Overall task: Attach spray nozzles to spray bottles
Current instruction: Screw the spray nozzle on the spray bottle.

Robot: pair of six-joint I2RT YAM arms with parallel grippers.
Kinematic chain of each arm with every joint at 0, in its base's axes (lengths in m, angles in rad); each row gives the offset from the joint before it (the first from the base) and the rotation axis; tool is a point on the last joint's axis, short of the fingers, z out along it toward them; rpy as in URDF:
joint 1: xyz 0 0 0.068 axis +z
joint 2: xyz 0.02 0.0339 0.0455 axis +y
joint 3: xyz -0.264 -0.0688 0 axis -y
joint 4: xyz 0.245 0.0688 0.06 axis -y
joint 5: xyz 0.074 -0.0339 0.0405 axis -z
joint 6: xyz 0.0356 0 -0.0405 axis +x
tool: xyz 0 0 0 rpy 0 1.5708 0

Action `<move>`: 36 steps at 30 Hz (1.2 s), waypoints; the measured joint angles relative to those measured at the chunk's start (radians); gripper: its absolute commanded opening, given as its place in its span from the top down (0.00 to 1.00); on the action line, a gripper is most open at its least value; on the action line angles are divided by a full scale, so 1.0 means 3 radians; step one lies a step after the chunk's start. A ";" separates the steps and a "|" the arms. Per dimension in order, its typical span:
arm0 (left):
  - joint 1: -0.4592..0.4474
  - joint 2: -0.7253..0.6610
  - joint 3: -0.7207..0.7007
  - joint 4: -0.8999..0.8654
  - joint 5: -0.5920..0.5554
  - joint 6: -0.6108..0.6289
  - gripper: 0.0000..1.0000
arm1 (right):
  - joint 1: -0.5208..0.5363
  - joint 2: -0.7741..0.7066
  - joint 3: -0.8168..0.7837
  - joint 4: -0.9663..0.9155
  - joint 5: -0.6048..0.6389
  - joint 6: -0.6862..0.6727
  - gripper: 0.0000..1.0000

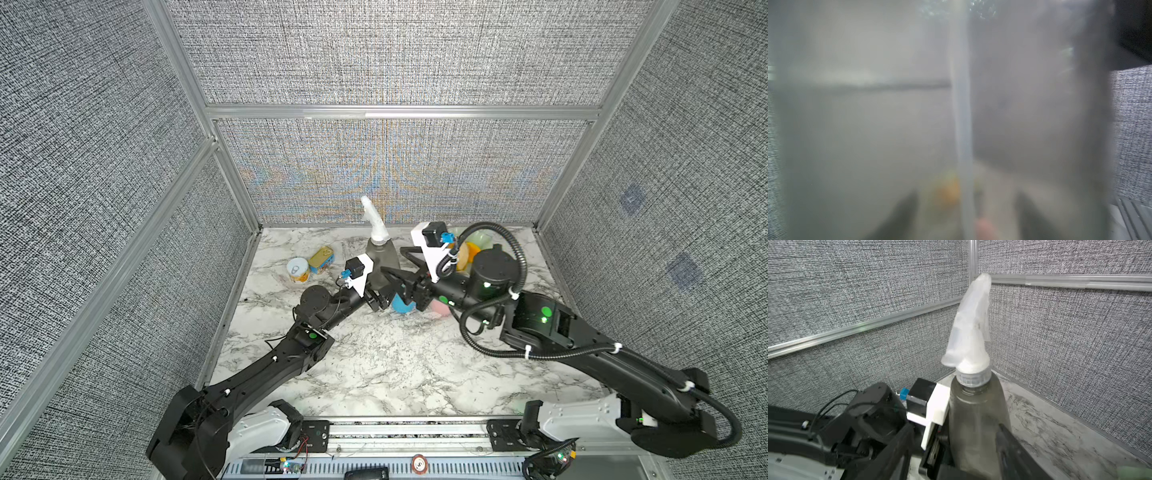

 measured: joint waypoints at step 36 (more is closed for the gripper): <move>0.0010 0.0323 0.0225 -0.0098 0.1057 -0.0276 0.40 | -0.1036 0.0584 0.0615 -0.0252 -0.2201 -0.0554 0.89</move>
